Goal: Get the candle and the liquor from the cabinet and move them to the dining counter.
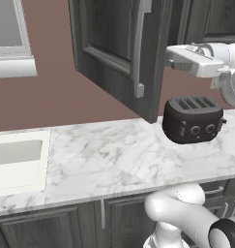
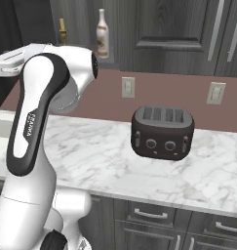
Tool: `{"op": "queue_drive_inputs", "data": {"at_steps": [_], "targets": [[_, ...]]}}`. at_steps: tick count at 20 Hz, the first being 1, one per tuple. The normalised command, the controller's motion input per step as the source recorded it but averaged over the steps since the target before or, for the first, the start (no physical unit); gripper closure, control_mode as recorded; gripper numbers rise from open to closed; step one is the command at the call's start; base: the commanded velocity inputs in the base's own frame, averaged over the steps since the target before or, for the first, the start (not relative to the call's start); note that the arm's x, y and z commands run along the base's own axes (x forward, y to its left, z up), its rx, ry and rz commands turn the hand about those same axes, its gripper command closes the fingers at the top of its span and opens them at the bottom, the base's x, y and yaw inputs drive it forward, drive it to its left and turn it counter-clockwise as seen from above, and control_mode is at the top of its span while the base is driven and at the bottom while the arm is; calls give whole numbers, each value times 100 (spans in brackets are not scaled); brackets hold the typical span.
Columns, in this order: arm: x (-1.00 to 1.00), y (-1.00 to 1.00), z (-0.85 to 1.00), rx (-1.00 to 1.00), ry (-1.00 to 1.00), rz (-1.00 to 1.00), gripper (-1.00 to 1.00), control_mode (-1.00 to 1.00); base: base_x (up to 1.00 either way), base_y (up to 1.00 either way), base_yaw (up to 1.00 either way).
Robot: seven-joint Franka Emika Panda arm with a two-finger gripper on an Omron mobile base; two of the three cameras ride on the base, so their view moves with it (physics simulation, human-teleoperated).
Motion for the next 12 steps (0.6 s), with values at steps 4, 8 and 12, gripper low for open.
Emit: {"op": "queue_drive_inputs", "data": {"at_steps": [4,8,12], "targets": [[6,28,0,0,0,7,-100,-100,0,0,0],[2,29,0,0,0,7,-100,-100,0,0,0],[0,29,0,0,0,7,-100,-100,0,0,0]]}}
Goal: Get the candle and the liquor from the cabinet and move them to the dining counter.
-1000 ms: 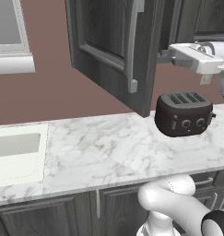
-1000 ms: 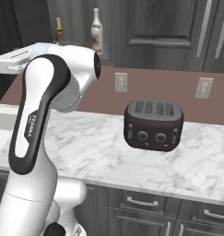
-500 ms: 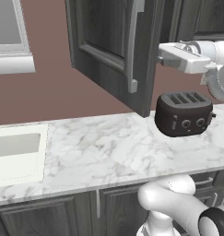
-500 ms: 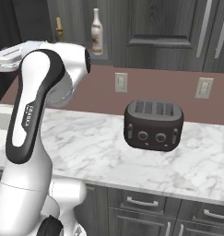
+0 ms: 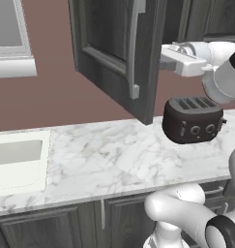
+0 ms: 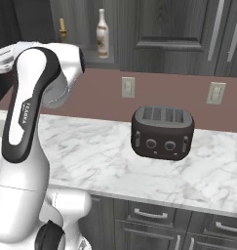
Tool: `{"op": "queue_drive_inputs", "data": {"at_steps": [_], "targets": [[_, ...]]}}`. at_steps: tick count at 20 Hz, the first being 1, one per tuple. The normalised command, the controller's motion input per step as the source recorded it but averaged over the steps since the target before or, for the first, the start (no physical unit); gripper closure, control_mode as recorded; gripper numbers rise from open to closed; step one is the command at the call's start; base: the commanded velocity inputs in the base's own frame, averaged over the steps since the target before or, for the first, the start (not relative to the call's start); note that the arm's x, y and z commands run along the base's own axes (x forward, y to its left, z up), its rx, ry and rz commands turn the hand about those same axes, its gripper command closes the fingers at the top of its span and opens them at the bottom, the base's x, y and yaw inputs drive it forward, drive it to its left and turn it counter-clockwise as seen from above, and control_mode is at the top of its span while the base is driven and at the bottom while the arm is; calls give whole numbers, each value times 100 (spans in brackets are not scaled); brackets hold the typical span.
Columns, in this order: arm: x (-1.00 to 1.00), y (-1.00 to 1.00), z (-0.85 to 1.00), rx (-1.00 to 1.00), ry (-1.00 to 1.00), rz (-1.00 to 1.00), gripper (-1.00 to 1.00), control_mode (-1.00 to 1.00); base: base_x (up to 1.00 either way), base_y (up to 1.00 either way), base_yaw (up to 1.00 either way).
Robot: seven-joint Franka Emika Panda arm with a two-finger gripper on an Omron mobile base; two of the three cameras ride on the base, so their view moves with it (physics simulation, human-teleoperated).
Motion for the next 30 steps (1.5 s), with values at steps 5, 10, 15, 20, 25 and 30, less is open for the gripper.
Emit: {"op": "queue_drive_inputs", "data": {"at_steps": [5,10,15,20,25,30], "targets": [[0,29,0,0,0,6,-100,-100,0,0,0],[-1,36,0,0,0,1,-100,-100,0,0,0],[-1,29,0,0,0,0,-100,-100,0,0,0],[0,34,0,0,0,0,-100,-100,0,0,0],[0,40,0,0,0,0,-100,-100,0,0,0],[1,39,0,0,0,0,-100,-100,0,0,0]]}}
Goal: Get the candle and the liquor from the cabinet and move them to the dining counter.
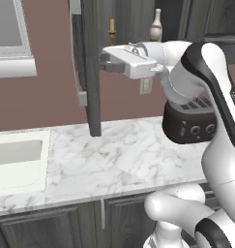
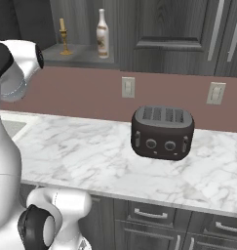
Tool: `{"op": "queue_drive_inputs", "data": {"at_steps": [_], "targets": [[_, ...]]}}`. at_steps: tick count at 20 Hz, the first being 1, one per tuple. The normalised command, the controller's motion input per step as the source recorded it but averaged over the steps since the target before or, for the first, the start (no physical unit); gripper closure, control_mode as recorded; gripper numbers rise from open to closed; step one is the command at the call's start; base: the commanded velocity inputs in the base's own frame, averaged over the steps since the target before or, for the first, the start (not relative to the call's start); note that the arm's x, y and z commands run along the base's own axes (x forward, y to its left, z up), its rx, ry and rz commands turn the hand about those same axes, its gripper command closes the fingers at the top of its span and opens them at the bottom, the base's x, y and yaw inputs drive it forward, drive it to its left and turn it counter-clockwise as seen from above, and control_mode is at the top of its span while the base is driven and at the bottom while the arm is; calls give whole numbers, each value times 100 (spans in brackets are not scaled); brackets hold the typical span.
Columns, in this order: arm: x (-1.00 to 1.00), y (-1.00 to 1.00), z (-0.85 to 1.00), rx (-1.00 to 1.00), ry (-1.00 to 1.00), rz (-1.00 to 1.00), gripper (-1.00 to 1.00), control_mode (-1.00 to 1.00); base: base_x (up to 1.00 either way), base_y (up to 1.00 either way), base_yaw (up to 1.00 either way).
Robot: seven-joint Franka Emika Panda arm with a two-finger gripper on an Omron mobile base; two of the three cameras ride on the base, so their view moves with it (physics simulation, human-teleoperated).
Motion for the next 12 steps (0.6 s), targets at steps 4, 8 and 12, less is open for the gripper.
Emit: {"op": "queue_drive_inputs", "data": {"at_steps": [4,8,12], "targets": [[0,37,0,0,0,0,-100,-100,0,0,0],[0,40,0,0,0,0,-100,-100,0,0,0],[0,32,0,0,0,0,-100,-100,0,0,0]]}}
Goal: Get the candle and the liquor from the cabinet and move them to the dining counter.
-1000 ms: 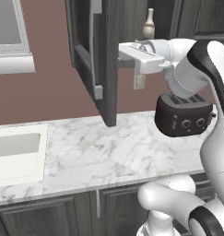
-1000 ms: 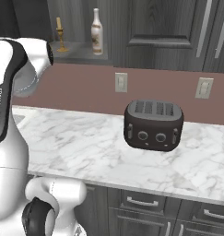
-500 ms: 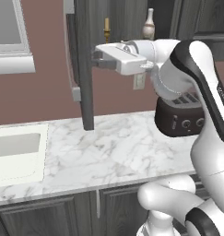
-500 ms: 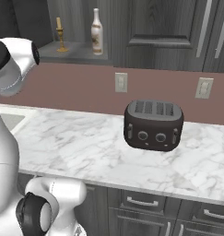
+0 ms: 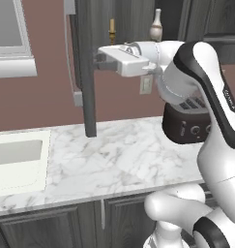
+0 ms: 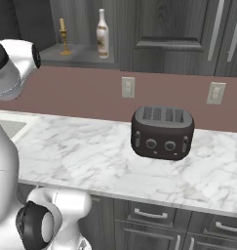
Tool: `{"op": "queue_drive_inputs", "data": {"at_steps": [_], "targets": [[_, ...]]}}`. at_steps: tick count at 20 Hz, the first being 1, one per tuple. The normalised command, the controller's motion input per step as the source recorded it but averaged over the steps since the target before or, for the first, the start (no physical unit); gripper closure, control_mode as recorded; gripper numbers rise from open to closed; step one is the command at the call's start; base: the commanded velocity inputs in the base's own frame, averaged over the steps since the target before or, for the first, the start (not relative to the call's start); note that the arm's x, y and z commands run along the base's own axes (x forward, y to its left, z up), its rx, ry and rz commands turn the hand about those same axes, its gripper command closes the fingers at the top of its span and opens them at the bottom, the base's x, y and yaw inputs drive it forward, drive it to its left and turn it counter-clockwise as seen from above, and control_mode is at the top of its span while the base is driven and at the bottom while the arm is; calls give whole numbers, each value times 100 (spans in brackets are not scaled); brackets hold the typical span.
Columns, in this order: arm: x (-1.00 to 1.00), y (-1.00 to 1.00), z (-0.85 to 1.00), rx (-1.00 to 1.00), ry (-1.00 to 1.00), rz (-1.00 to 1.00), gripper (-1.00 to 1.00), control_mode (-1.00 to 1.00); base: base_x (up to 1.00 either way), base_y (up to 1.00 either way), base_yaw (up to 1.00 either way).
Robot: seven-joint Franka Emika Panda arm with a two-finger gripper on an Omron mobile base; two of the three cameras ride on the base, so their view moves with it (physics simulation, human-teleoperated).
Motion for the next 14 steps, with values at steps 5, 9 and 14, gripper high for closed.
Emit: {"op": "queue_drive_inputs", "data": {"at_steps": [5,9,14], "targets": [[-10,-13,0,0,0,-6,-100,-100,0,0,0],[-23,-47,0,0,8,-15,-100,-100,0,0,0],[-35,-67,0,0,11,-22,-100,-100,0,0,0]]}}
